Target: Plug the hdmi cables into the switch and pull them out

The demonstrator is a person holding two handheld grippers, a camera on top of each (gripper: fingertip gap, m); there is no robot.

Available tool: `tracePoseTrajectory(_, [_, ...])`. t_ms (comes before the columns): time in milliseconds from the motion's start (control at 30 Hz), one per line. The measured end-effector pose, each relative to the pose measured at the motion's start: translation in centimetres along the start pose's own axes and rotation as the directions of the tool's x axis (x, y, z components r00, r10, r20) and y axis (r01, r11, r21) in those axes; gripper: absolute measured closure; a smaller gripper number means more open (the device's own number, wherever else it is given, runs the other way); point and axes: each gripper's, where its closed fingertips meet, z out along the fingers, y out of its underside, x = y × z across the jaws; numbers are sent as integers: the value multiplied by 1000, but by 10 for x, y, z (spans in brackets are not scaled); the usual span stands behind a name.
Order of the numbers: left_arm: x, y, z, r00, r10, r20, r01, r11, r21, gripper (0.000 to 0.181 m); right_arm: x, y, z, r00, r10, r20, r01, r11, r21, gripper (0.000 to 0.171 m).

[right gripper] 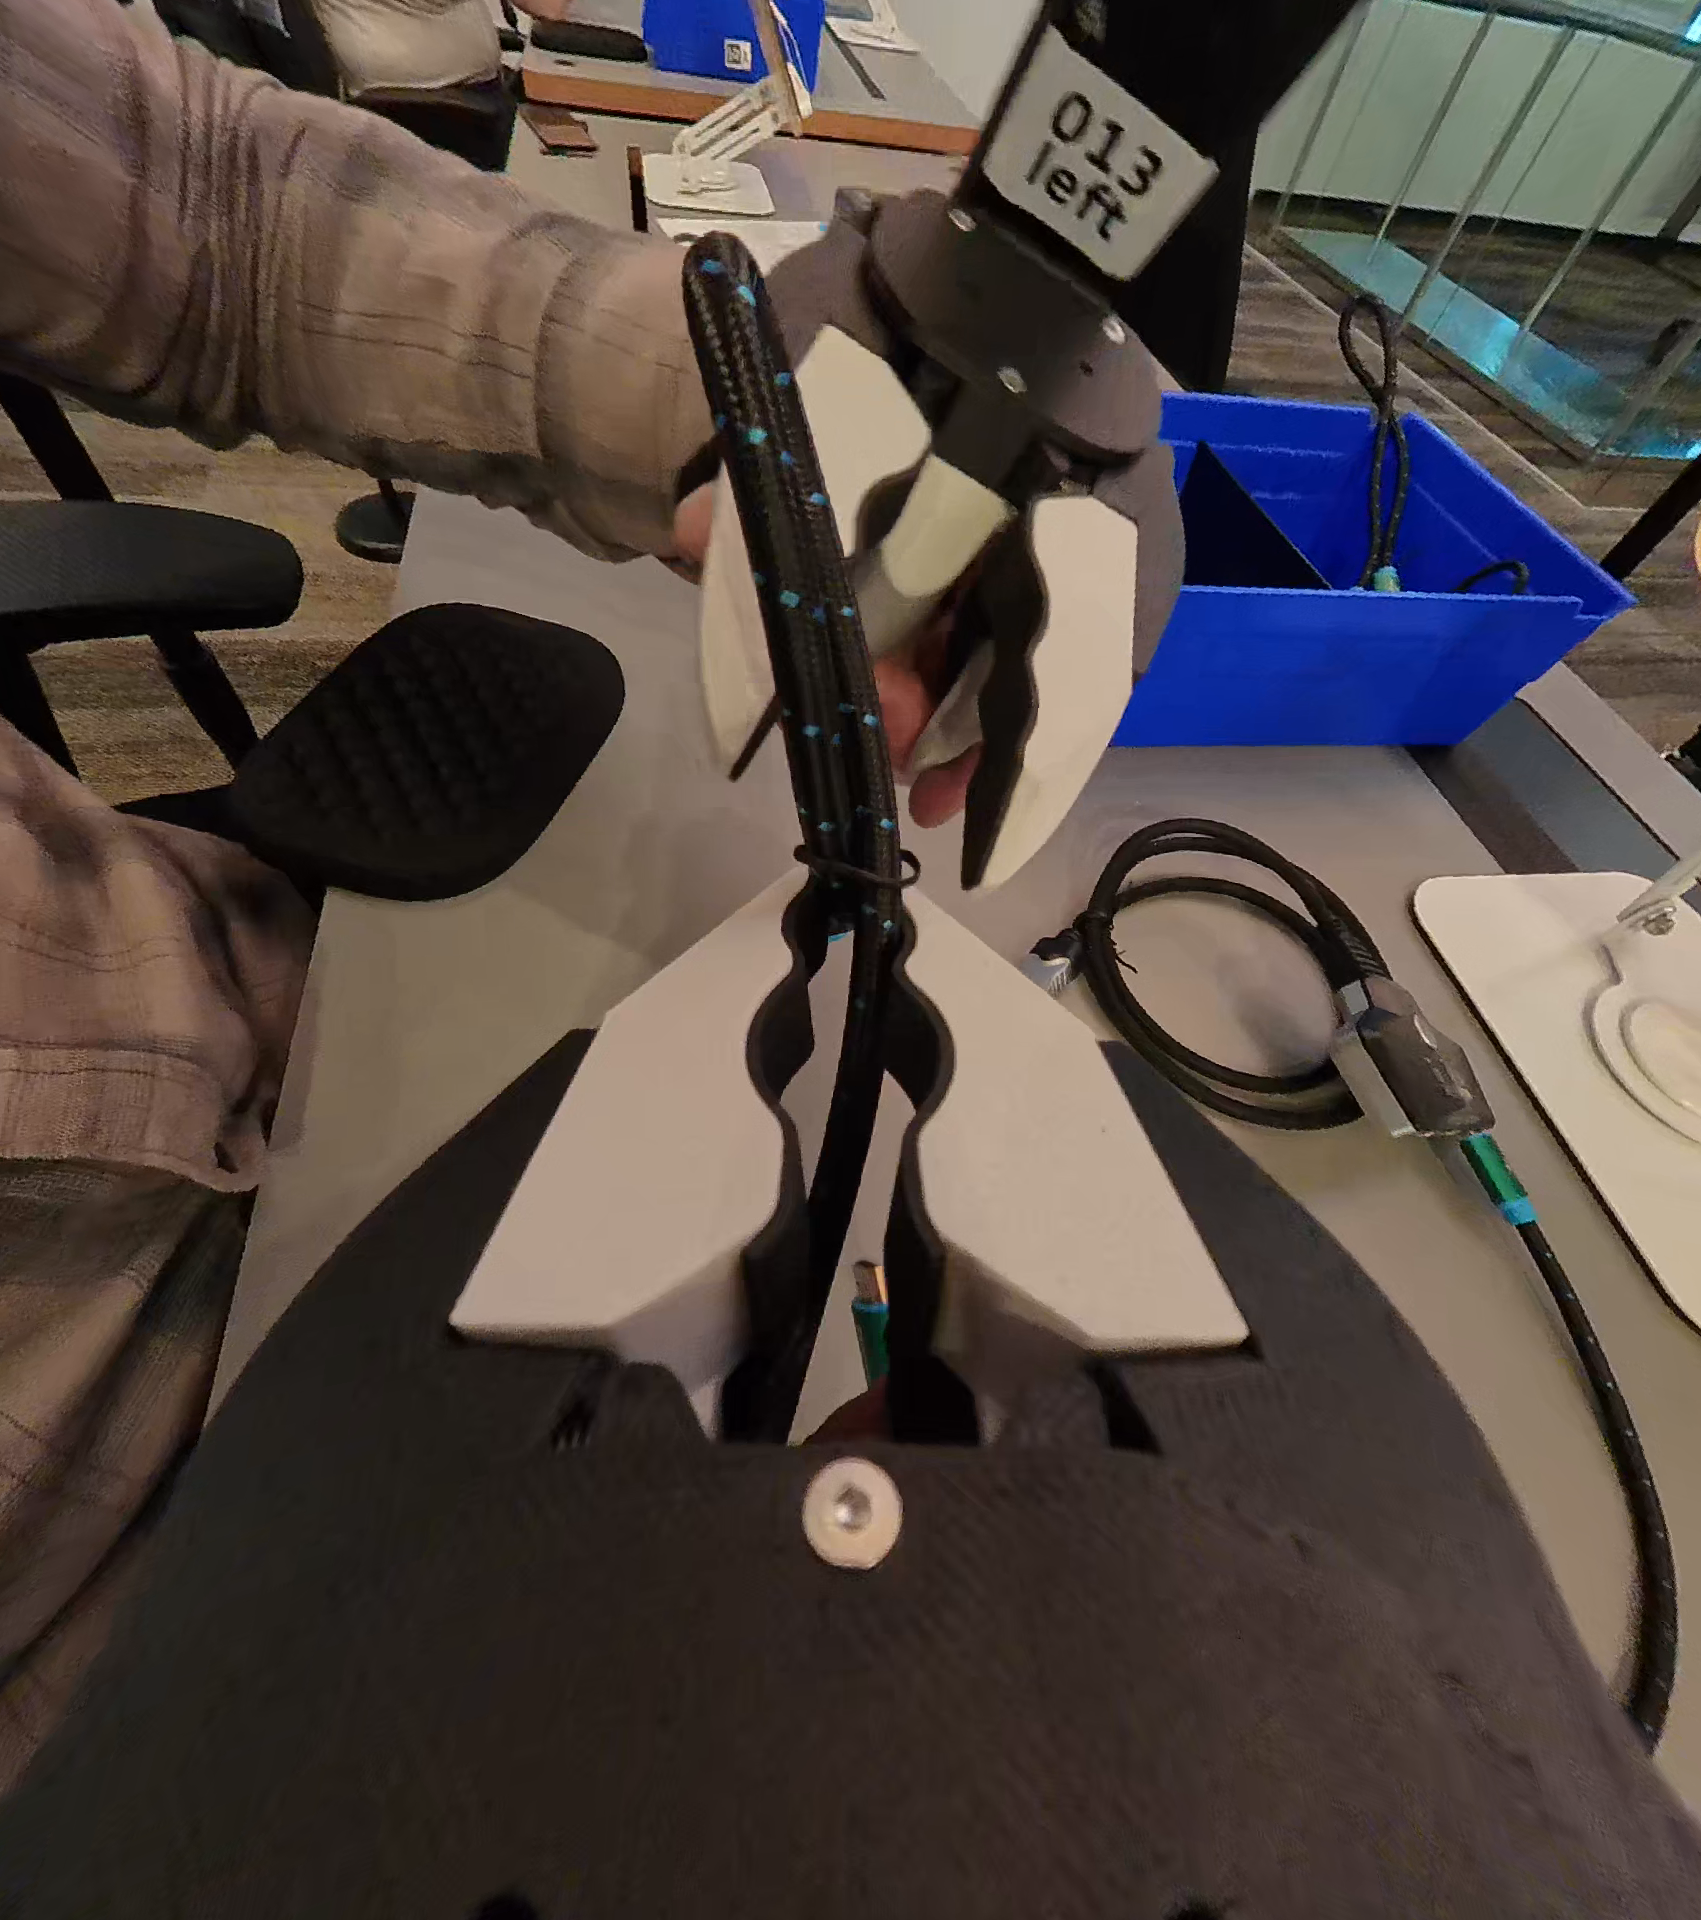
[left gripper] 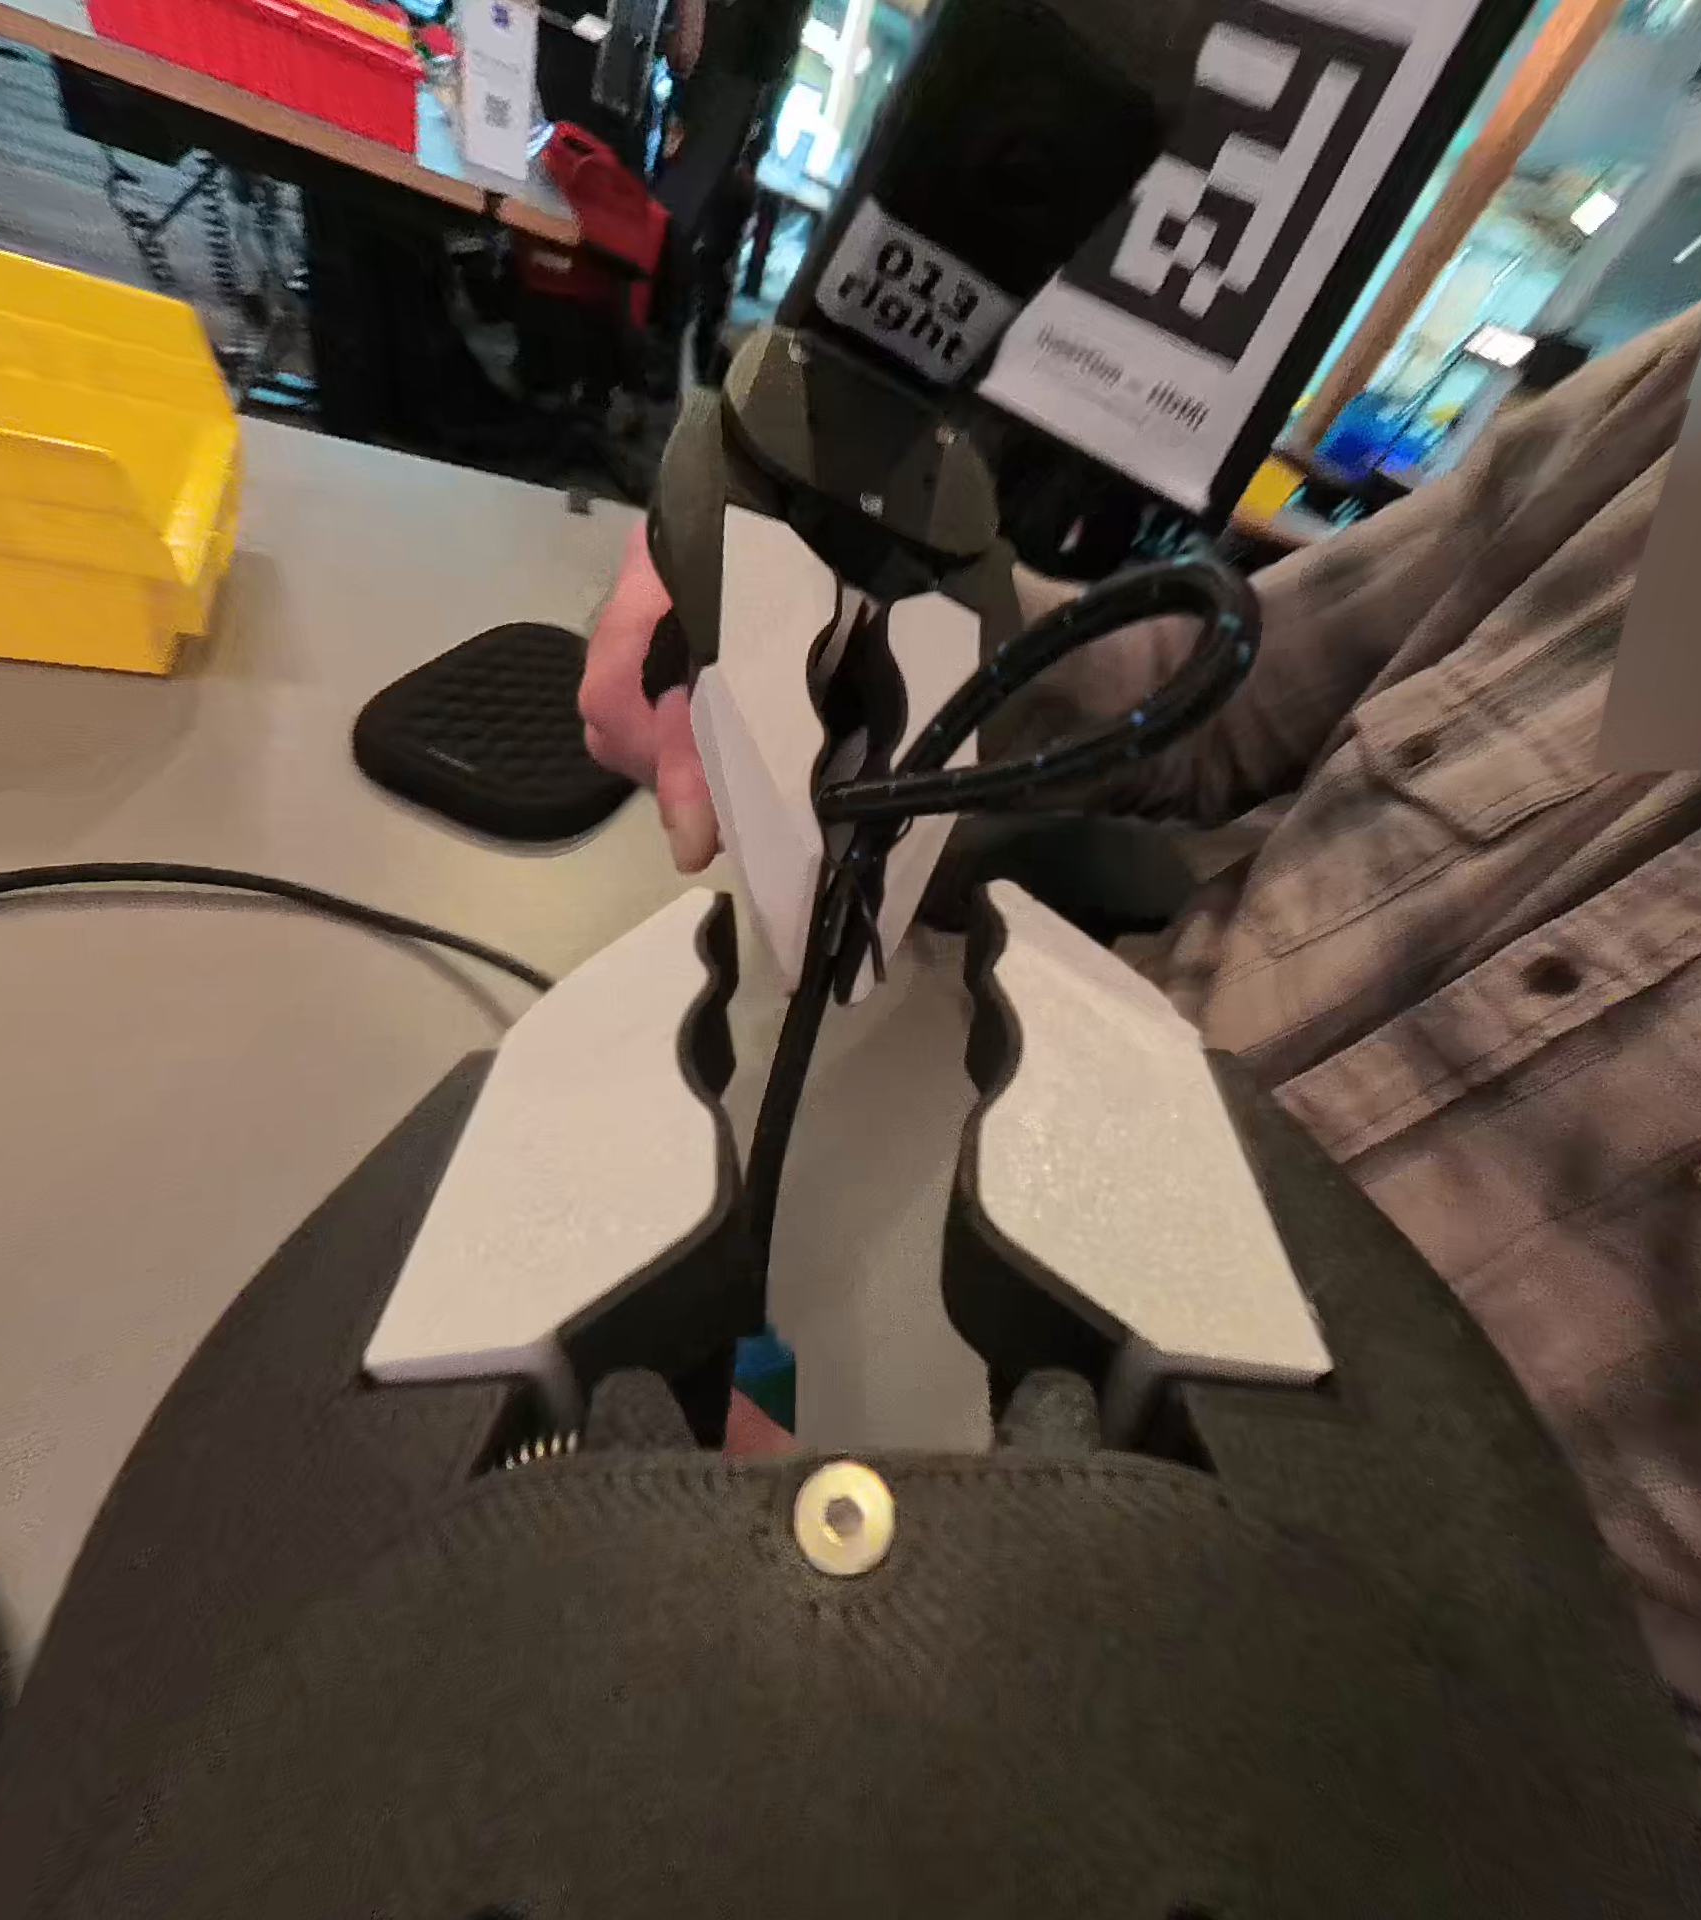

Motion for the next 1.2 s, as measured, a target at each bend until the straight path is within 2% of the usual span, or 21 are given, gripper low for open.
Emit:
tracePoseTrajectory(100, [-1,3,5,998,-56,-36,56,998,16,151,-2,1,1,1000,0,8,0,1000,8,167])
tracePoseTrajectory(400, [-7,7,5,996,-87,-17,88,996,19,156,0,6,1,1000,8,8,-8,1000,13,167])
tracePoseTrajectory(500, [-6,7,3,995,-95,-15,95,995,14,168,3,9,2,1000,6,-8,-6,1000,-1,167])
tracePoseTrajectory(667, [-10,8,5,993,-119,11,118,993,9,162,5,13,3,1000,2,-11,-2,1000,-9,167])
tracePoseTrajectory(900, [-17,9,6,991,-129,38,128,992,20,173,5,14,4,1000,21,-4,-21,1000,-3,167])
tracePoseTrajectory(1133, [-16,12,9,994,-85,73,85,996,3,170,10,19,3,999,50,-21,-51,998,-24,167])
tracePoseTrajectory(1200, [-18,11,9,994,-74,87,73,997,8,176,9,18,3,998,54,-17,-54,998,-17,167])
